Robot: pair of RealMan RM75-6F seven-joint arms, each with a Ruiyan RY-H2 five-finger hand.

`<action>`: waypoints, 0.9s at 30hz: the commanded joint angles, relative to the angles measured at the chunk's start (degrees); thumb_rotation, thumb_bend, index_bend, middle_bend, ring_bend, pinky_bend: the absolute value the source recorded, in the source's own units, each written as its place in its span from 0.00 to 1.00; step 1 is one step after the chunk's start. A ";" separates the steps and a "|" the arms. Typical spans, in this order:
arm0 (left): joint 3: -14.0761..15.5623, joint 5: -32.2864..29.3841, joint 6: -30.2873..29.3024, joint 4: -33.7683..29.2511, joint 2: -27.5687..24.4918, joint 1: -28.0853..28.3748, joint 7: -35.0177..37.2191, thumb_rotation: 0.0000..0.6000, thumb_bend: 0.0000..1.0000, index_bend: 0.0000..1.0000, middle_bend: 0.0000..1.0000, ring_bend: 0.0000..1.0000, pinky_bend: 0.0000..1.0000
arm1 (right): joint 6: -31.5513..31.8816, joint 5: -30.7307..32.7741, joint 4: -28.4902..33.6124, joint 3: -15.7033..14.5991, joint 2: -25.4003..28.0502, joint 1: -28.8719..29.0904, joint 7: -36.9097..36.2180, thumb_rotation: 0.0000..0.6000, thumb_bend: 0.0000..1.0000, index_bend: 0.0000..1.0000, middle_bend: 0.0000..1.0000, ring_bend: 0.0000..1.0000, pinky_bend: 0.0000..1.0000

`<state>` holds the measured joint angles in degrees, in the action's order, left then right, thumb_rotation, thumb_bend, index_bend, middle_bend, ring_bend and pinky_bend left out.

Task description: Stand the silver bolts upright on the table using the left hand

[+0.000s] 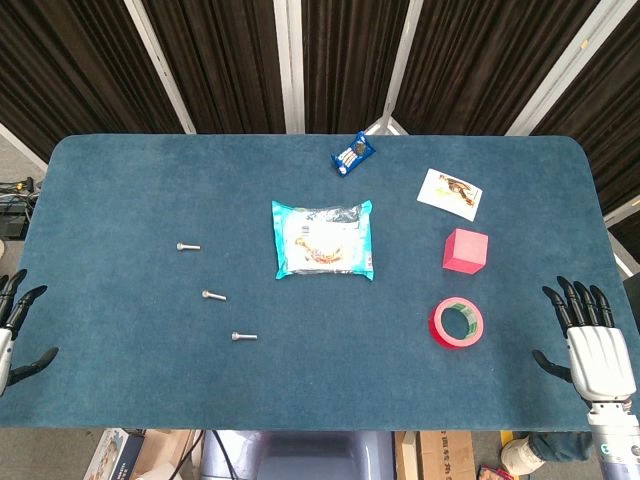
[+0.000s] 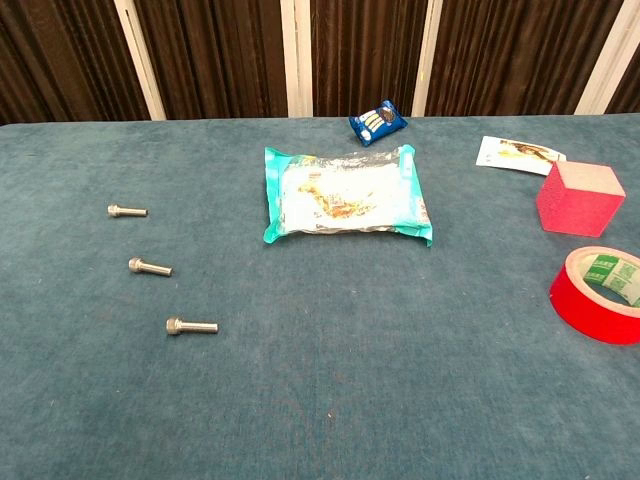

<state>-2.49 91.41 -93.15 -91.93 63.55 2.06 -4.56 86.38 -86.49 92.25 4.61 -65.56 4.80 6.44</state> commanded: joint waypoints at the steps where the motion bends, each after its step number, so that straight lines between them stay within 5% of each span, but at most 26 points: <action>1: -0.08 -0.26 0.26 0.04 -0.02 0.11 0.01 1.00 0.25 0.19 0.00 0.00 0.04 | 0.01 0.11 -0.10 0.06 -0.07 0.01 0.10 1.00 0.15 0.15 0.06 0.02 0.00; 27: 0.59 0.16 0.30 -0.47 -0.06 -0.17 -0.70 1.00 0.25 0.19 0.00 0.00 0.04 | 0.16 -0.73 0.96 -0.42 0.68 -0.18 -0.83 1.00 0.15 0.15 0.06 0.02 0.00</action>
<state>-1.89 91.50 -92.67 -92.32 63.58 1.98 -5.32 86.54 -87.21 93.22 4.19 -64.87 4.62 5.62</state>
